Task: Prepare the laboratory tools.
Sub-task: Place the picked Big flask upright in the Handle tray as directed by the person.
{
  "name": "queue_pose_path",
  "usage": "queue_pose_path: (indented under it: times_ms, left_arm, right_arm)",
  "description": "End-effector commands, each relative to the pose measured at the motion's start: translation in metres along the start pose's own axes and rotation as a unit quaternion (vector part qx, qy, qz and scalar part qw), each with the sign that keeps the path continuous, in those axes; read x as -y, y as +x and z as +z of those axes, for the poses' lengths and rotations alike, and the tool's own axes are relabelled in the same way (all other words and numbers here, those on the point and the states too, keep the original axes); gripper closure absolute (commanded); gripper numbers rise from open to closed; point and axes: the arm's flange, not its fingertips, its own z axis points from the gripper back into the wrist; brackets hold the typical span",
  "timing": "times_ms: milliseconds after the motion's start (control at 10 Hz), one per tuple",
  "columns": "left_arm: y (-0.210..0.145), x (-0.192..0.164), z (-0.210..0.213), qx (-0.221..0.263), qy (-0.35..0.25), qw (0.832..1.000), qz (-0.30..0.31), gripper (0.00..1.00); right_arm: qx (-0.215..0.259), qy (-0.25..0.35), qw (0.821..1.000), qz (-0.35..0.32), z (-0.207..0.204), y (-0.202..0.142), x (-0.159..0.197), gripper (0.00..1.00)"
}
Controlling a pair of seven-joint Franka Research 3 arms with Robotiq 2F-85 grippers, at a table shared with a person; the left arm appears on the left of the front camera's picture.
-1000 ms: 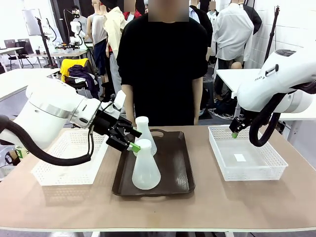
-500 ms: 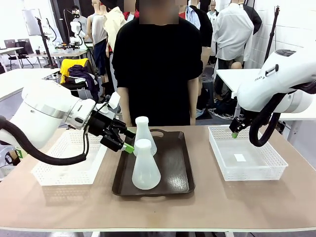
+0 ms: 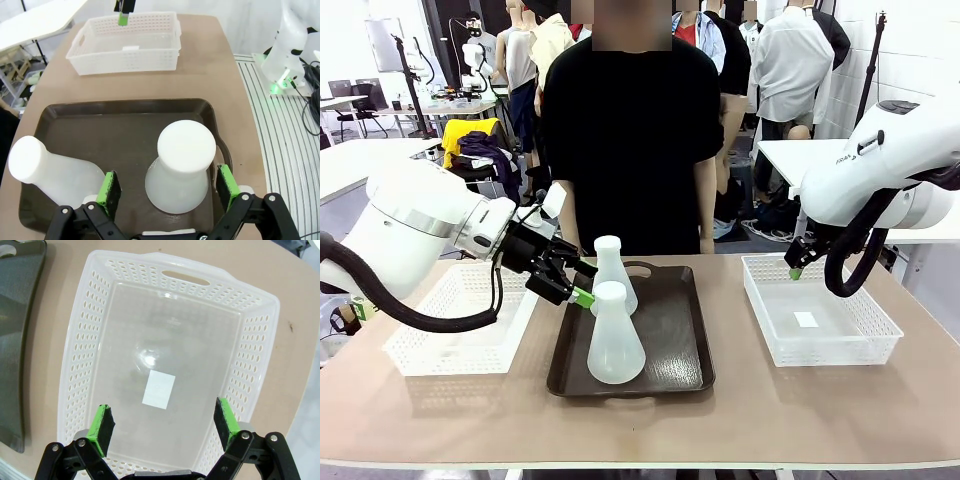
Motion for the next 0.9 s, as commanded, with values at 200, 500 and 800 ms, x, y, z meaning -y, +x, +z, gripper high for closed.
queue_pose_path:
  times_ms: [200, 500, 800]
  left_arm:
    - [0.0003, 0.0006, -0.0011, 0.003, 0.008, 1.0, -0.008, 0.0]
    - [0.0003, 0.0006, -0.0011, 0.003, 0.008, 1.0, -0.008, 0.0]
    - [0.0003, 0.0006, -0.0011, 0.003, 0.008, 1.0, -0.008, 0.0]
  right_arm:
    - [-0.003, -0.001, 1.0, 0.001, 0.0003, -0.0006, 0.0013, 0.0]
    - [-0.003, -0.001, 1.0, 0.001, 0.0003, -0.0006, 0.0013, 0.0]
    - [-0.003, -0.001, 1.0, 0.001, 0.0003, -0.0006, 0.0013, 0.0]
